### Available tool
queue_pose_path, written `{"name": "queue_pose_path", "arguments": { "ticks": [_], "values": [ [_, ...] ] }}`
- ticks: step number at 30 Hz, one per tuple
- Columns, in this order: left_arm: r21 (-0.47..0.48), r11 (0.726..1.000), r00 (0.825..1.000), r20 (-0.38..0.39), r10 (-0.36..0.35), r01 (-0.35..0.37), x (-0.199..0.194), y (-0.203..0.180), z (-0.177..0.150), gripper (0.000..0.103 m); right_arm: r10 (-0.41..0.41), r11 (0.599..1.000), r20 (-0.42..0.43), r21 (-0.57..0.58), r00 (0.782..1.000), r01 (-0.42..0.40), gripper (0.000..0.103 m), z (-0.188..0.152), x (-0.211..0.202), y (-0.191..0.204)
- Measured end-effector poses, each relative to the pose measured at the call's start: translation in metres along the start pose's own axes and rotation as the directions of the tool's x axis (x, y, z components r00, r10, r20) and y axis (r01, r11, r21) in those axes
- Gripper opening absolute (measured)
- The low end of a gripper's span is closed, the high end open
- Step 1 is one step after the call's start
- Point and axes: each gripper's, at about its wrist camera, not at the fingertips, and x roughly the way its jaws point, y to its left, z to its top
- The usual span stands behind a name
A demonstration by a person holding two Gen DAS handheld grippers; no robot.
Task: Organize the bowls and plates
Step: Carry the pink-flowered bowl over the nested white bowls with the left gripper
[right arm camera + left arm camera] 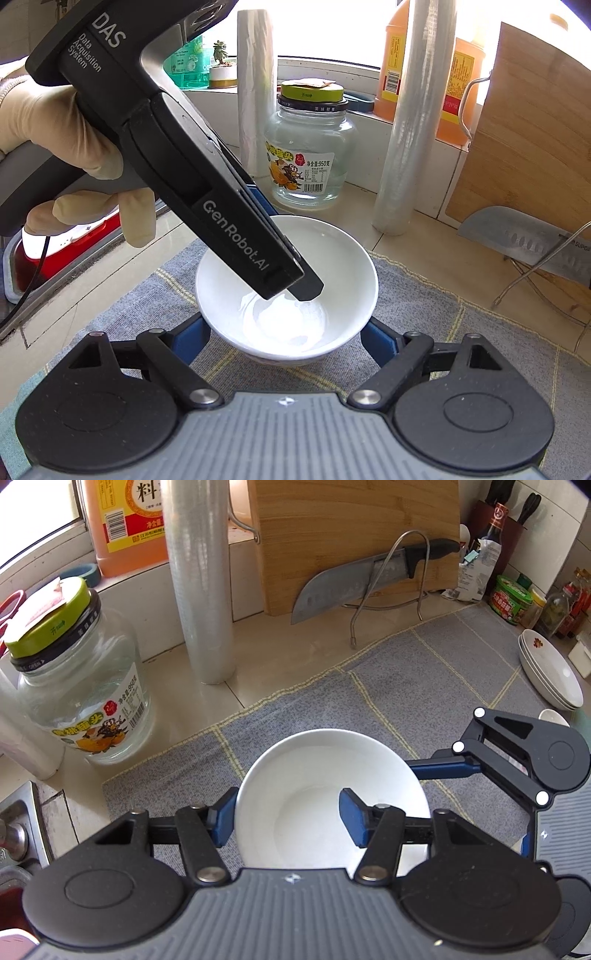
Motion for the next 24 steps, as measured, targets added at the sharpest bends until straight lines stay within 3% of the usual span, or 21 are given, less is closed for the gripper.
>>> {"name": "queue_pose_path", "arguments": {
  "ticks": [24],
  "values": [
    [0.007, 1.0, 1.0, 0.026, -0.014, 0.014, -0.036, -0.092, -0.008, 0.056, -0.022, 1.0, 0.024, -0.002, 0.999, 0.022, 0.091, -0.04, -0.092, -0.006]
  ]
}}
